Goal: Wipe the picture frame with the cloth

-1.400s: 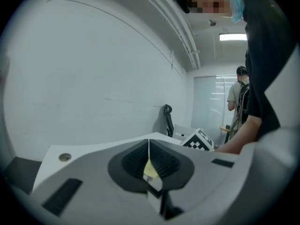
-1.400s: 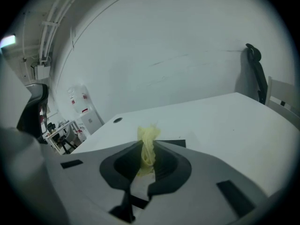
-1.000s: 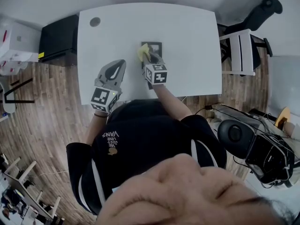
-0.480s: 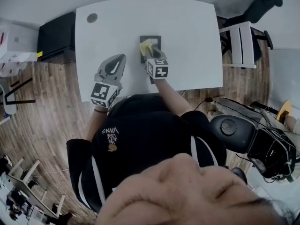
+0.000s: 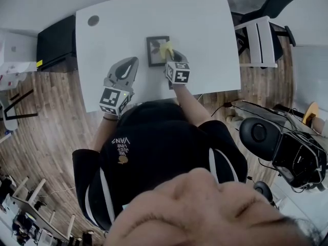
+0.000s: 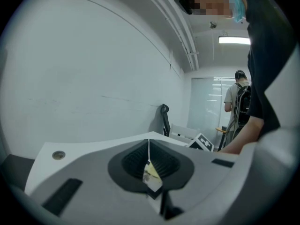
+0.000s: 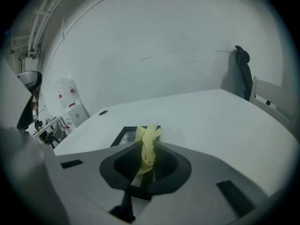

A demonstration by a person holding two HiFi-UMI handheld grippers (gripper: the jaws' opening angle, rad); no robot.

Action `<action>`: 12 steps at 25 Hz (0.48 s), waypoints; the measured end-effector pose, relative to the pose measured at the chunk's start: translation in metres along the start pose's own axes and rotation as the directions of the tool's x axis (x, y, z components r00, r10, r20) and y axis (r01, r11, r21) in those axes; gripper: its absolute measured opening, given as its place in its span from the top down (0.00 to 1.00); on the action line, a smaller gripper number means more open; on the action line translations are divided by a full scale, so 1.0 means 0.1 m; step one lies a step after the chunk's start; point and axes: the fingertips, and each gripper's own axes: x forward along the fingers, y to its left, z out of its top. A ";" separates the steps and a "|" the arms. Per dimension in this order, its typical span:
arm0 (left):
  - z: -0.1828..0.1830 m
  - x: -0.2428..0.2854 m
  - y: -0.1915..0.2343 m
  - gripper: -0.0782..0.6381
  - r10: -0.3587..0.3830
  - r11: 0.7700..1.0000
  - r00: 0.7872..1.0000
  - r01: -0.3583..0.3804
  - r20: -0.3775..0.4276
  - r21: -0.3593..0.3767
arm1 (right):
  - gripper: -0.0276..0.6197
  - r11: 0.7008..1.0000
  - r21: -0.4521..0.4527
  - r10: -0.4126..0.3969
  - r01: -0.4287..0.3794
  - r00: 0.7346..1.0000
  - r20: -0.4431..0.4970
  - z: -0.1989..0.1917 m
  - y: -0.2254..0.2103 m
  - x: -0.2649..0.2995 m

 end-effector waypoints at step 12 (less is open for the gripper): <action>-0.02 0.01 -0.08 0.87 -0.015 1.000 1.000 0.015 0.001 -0.003 | 0.88 0.998 0.033 -0.057 0.056 0.998 0.018 -0.03 -0.27 -0.15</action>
